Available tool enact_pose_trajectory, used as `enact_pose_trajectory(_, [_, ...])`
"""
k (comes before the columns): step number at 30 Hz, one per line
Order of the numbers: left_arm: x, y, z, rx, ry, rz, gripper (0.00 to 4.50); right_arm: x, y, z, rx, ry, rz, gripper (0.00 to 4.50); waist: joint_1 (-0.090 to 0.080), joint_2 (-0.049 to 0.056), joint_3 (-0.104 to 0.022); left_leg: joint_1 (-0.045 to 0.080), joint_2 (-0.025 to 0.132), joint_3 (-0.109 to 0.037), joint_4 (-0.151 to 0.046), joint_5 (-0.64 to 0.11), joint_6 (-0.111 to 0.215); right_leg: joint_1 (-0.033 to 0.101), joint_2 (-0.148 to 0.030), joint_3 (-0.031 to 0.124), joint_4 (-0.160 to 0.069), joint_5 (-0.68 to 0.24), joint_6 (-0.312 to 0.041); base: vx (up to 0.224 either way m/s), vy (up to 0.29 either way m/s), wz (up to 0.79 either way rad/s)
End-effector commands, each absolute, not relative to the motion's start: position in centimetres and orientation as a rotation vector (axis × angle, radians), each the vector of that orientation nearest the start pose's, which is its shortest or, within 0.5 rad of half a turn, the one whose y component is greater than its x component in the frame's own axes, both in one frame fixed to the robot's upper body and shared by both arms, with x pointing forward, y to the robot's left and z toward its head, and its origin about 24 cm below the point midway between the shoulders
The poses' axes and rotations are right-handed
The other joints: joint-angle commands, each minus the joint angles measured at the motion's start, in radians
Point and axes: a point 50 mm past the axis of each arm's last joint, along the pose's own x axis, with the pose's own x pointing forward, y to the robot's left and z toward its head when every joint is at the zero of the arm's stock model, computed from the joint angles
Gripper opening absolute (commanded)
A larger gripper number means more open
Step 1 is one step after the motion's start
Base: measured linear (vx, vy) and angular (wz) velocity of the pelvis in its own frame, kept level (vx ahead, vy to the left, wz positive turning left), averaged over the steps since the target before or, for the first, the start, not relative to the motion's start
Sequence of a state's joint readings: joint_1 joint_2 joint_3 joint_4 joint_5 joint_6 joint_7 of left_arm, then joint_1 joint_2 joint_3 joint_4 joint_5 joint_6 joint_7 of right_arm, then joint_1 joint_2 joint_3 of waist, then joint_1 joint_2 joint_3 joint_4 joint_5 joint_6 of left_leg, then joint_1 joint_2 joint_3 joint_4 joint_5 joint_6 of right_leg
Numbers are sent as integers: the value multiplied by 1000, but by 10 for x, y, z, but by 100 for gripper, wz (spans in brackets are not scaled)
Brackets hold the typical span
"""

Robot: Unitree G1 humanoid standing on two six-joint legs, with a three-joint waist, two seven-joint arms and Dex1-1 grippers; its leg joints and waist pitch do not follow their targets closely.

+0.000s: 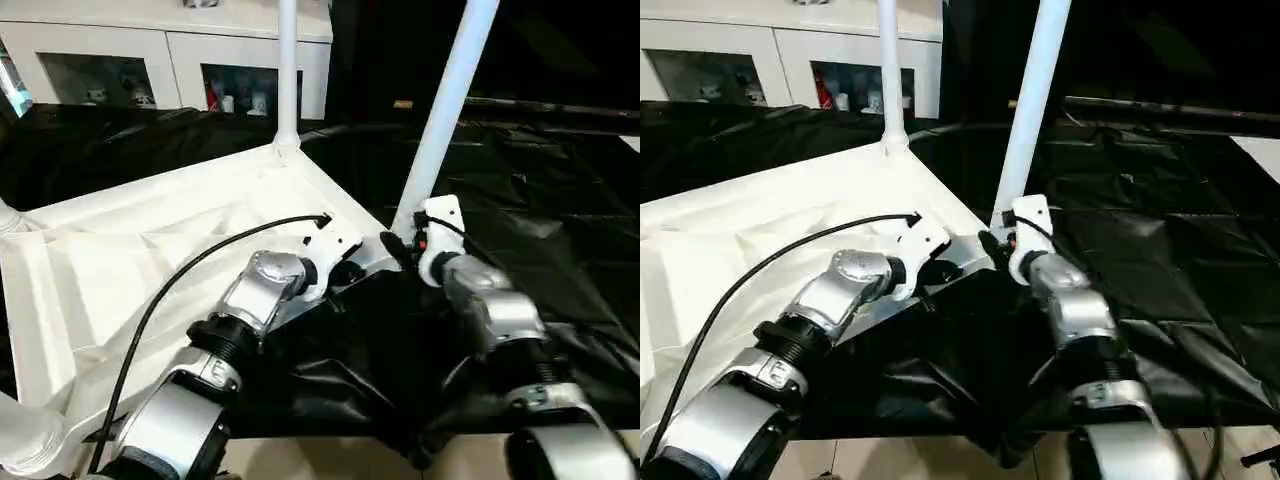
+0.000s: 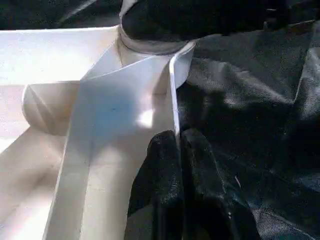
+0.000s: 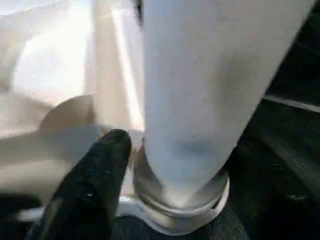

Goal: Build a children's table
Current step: Rotate leg to tighten

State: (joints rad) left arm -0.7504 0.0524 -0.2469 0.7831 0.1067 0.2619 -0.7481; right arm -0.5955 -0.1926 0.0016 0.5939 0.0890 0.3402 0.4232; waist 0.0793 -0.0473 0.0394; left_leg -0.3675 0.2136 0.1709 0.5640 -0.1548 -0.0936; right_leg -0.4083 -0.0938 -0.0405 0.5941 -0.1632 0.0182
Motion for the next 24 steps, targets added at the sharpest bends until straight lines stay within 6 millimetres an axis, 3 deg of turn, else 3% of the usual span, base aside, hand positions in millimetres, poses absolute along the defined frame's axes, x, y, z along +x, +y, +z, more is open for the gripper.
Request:
enact_pose_trajectory(1, [334,42,51,276,406,-1155,0,340,-140,51,-90,408,660,339,5,-6,-60,3,0,13,-56,-247,37,53,-27,20,-69,-199,-178,0,0,0])
enact_pose_trajectory(4, [332,53,51,281,404,-1208,0,330,-162,57,-153,422,760,359,15,-8,-55,3,2,13,-59,-253,49,54,-29,19,-73,-221,-177,0,0,0])
enact_pose_trajectory(5, [331,55,52,282,404,-1223,0,327,-167,59,-163,427,783,384,15,-9,-56,4,3,13,-58,-262,49,52,-29,20,-73,-238,-179,0,0,0])
enact_pose_trajectory(10, [320,69,56,265,391,-1397,0,315,-194,71,-211,464,882,416,15,-5,-54,7,8,10,-60,-297,43,47,-32,20,-76,-290,-186,0,0,0])
enact_pose_trajectory(19, [303,80,60,235,445,-1582,0,299,-199,79,-234,533,1059,446,21,-2,-55,6,11,12,-59,-260,54,49,-30,20,-65,-232,-214,0,0,0])
enact_pose_trajectory(24, [299,81,61,231,453,-1607,0,296,-193,74,-275,536,1102,429,21,-4,-53,6,11,14,-60,-280,37,44,-31,20,-70,-288,-198,0,0,0])
